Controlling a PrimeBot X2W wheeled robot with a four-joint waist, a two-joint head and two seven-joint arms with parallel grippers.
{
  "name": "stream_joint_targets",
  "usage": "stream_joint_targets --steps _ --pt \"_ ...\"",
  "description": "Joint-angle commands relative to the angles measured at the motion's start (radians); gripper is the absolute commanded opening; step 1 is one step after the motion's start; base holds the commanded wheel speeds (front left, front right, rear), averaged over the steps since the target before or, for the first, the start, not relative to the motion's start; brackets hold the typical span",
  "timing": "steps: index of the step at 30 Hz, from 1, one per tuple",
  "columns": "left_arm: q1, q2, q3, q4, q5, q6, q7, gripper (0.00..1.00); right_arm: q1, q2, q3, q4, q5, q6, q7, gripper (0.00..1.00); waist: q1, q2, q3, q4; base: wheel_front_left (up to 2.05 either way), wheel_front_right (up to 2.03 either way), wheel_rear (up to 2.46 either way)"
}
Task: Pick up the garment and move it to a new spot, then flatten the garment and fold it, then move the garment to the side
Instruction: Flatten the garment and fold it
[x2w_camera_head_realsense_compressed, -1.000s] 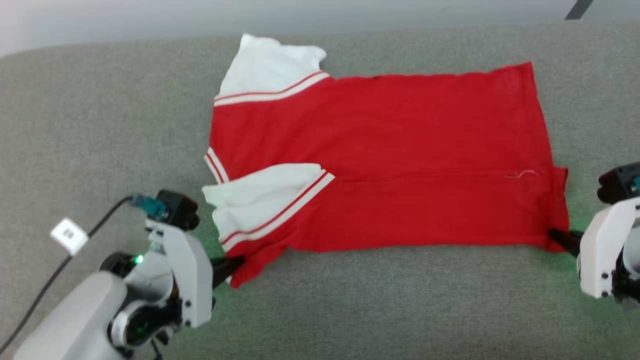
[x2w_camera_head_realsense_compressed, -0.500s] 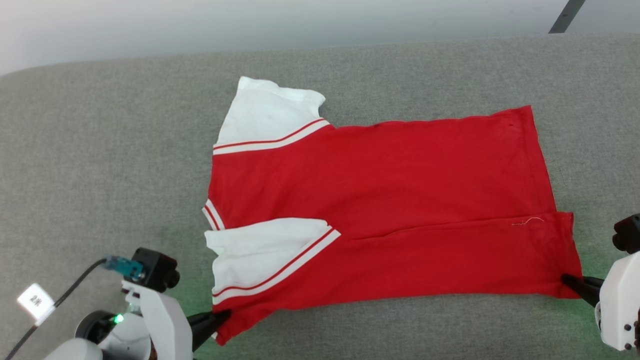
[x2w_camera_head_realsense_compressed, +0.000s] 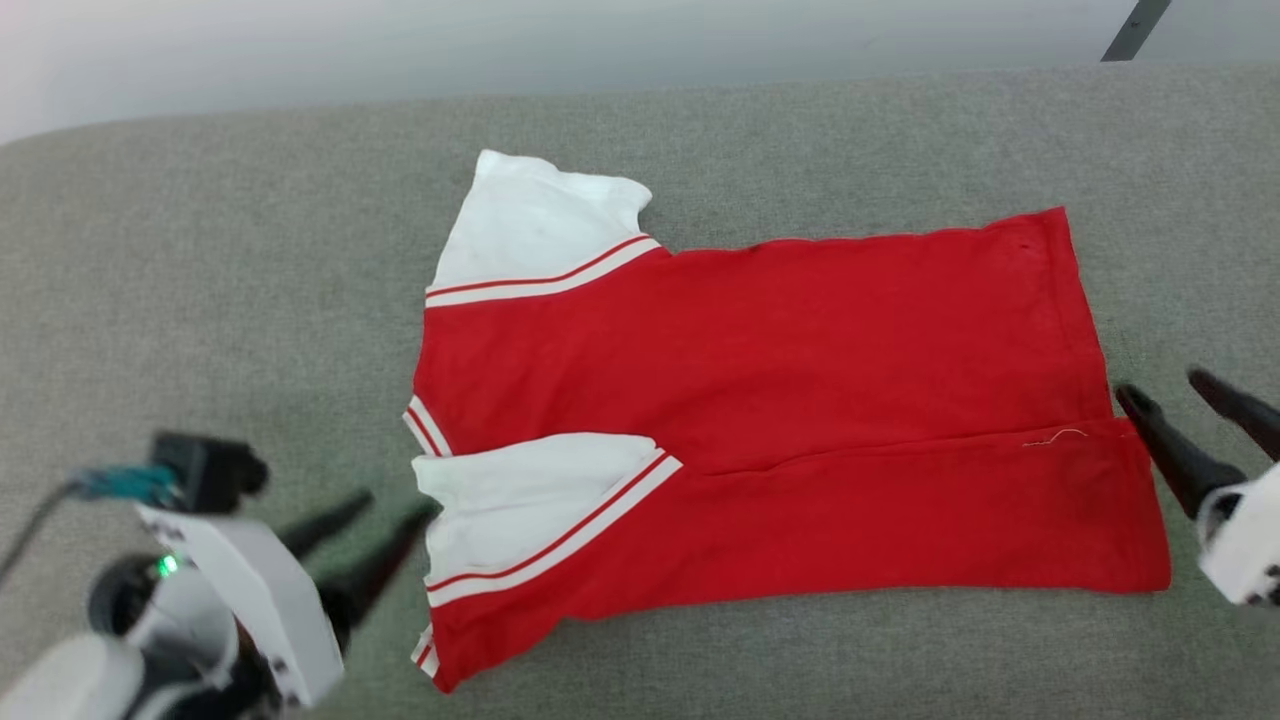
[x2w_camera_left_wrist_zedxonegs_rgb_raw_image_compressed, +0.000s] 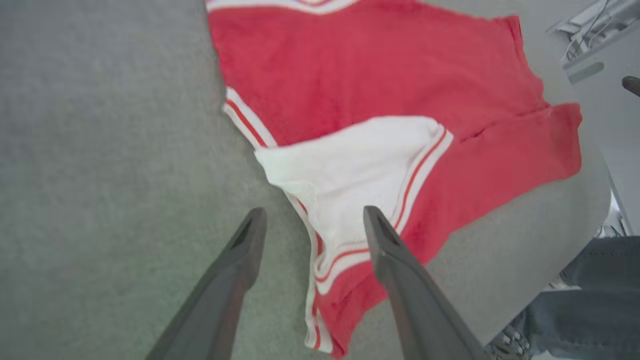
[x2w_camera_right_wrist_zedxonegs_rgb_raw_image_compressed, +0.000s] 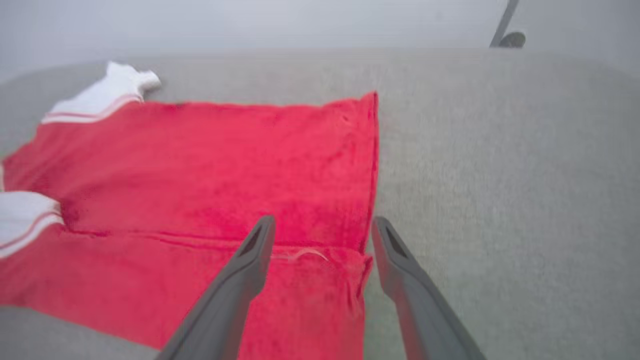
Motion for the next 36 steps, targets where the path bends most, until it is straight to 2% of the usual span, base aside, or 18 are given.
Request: stream_joint_targets --steps 1,5,7,10,18,24,28,31,32,36 --pt "-0.03 -0.015 0.022 0.012 0.006 0.009 -0.026 1.0 -0.017 0.034 0.004 -0.003 -0.02 -0.001 -0.064 1.0 0.0 0.0 -0.004 -0.005 0.0 0.0 0.0" --pt "-0.113 -0.041 0.052 0.085 0.055 0.015 -0.097 1.0 -0.066 0.096 0.067 0.013 -0.052 -0.001 -0.228 1.0 0.0 0.0 -0.014 -0.028 0.0 0.0 0.0" --pt "-0.165 -0.076 0.059 0.138 0.067 0.014 -0.129 1.0 -0.087 0.114 0.095 0.028 -0.058 -0.001 -0.31 1.0 0.0 0.0 -0.023 -0.045 0.0 0.0 0.0" --pt "-0.267 -0.09 0.067 0.233 0.11 0.006 -0.165 1.0 -0.122 0.129 0.13 0.051 -0.068 -0.001 -0.411 1.0 0.0 0.0 -0.025 -0.081 0.0 0.0 0.0" --pt "-0.571 -0.13 0.028 0.524 0.228 -0.04 -0.192 1.0 -0.175 0.153 0.17 0.103 -0.056 -0.001 -0.595 1.0 0.0 0.0 0.05 -0.203 0.0 0.0 0.0" --pt "-0.755 -0.139 -0.019 0.764 0.265 -0.085 -0.099 1.0 -0.19 0.152 0.199 0.139 -0.035 -0.001 -0.657 1.0 0.0 0.0 0.12 -0.282 0.0 0.0 0.0" --pt "-0.839 -0.137 -0.056 0.894 0.267 -0.107 0.025 1.0 -0.202 0.141 0.225 0.148 -0.023 -0.001 -0.68 1.0 0.0 0.0 0.151 -0.321 0.0 0.0 0.0" --pt "-0.893 -0.138 -0.074 0.969 0.259 -0.114 0.126 1.0 -0.214 0.136 0.235 0.147 -0.016 -0.001 -0.691 1.0 0.0 0.0 0.168 -0.334 0.0 0.0 0.0" --pt "-0.893 -0.138 -0.074 0.969 0.259 -0.114 0.126 1.0 -0.214 0.136 0.235 0.147 -0.016 -0.001 -0.691 1.0 0.0 0.0 0.168 -0.334 0.0 0.0 0.0" --pt "-0.946 -0.148 -0.094 1.037 0.247 -0.13 0.235 1.0 -0.204 0.141 0.239 0.139 -0.014 -0.001 -0.7 1.0 0.0 0.0 0.184 -0.338 0.0 0.0 0.0"
